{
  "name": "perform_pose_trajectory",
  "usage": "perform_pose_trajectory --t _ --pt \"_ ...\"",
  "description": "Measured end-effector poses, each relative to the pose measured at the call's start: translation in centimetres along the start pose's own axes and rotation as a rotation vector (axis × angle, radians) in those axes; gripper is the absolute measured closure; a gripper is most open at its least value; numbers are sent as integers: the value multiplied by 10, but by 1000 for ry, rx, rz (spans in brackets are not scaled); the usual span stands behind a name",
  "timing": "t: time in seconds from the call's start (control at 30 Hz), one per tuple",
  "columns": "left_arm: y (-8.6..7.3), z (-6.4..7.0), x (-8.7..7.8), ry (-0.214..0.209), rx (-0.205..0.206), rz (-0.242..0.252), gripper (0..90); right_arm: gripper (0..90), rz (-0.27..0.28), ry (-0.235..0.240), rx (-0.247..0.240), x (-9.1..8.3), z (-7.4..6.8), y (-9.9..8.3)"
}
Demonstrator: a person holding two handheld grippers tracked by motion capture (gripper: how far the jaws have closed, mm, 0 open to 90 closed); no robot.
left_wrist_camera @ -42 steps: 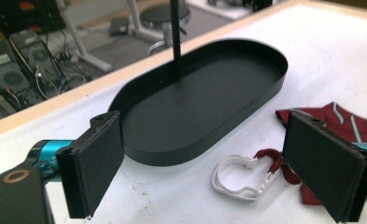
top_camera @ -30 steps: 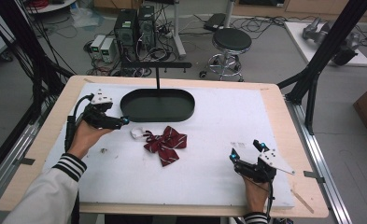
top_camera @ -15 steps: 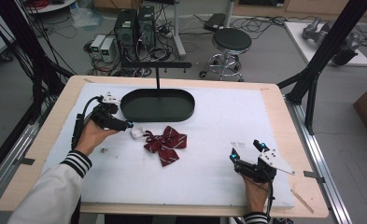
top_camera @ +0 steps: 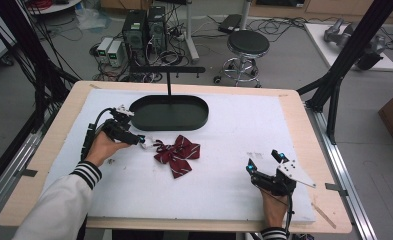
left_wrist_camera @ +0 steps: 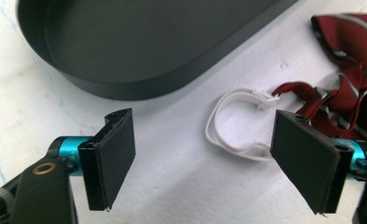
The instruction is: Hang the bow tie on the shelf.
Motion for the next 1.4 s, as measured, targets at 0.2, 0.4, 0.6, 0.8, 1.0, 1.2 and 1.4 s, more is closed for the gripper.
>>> perform_pose_trajectory --t 0.2,0.4,0.6,0.8,1.0,1.2,1.4 --pt "2 4 4 -35 -2 -12 304 85 1 0 0 0 0 0" --pt "1 5 12 -63 -69 -78 361 85 2 -1 -1 0 0 0" --pt "6 5 13 -62 -92 -123 410 85 2 2 0 0 0 0" --pt "5 8 18 -61 -103 -175 451 85 2 2 0 0 0 0" --pt "4 9 20 -71 -117 -197 498 85 1 2 4 0 0 0" --pt "5 10 21 -67 -128 -204 543 85 1 1 2 0 0 0" --pt "8 10 22 -73 -146 -191 505 85 1 2 4 0 0 0"
Point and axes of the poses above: each handheld gripper's, and its own axes: x roughly forward along the jaws, y roughly out of its top, z roughly to its right, the point moved 8 cm from there along x, roughly forward along the jaws, and after that the axes turned 11 degrees about x, right-handed, at the moved point
